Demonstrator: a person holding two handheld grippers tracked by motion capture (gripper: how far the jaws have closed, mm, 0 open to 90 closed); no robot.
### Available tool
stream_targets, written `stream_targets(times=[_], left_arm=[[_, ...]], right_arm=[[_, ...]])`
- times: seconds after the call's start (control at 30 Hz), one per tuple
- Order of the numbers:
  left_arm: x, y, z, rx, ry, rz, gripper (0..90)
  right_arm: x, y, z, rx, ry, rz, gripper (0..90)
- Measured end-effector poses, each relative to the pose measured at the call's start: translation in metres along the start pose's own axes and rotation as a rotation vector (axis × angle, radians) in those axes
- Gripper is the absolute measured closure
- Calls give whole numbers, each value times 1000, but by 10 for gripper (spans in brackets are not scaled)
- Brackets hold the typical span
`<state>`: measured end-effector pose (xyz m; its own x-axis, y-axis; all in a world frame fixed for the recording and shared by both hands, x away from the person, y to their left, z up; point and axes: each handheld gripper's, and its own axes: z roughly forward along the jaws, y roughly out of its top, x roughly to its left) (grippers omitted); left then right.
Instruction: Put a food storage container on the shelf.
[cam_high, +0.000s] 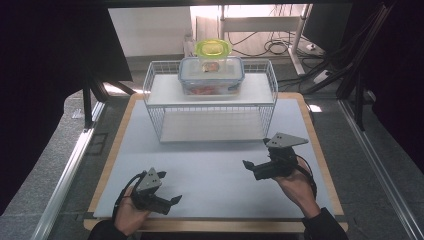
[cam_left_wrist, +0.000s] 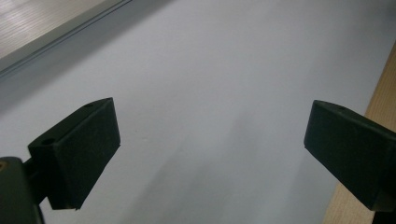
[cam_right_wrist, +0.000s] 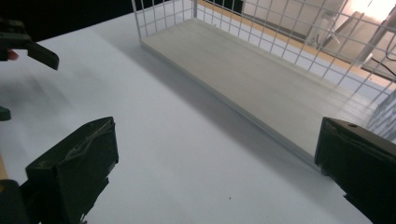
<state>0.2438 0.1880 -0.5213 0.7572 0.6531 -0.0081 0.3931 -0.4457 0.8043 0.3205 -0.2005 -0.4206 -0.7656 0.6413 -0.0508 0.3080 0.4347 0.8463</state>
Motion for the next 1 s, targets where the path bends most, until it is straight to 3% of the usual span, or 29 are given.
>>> stream_targets(times=[1.0], left_arm=[[-1, 0, 0, 2, -2, 2, 35]], right_arm=[[7, -52, -8, 55, -36, 14, 0]])
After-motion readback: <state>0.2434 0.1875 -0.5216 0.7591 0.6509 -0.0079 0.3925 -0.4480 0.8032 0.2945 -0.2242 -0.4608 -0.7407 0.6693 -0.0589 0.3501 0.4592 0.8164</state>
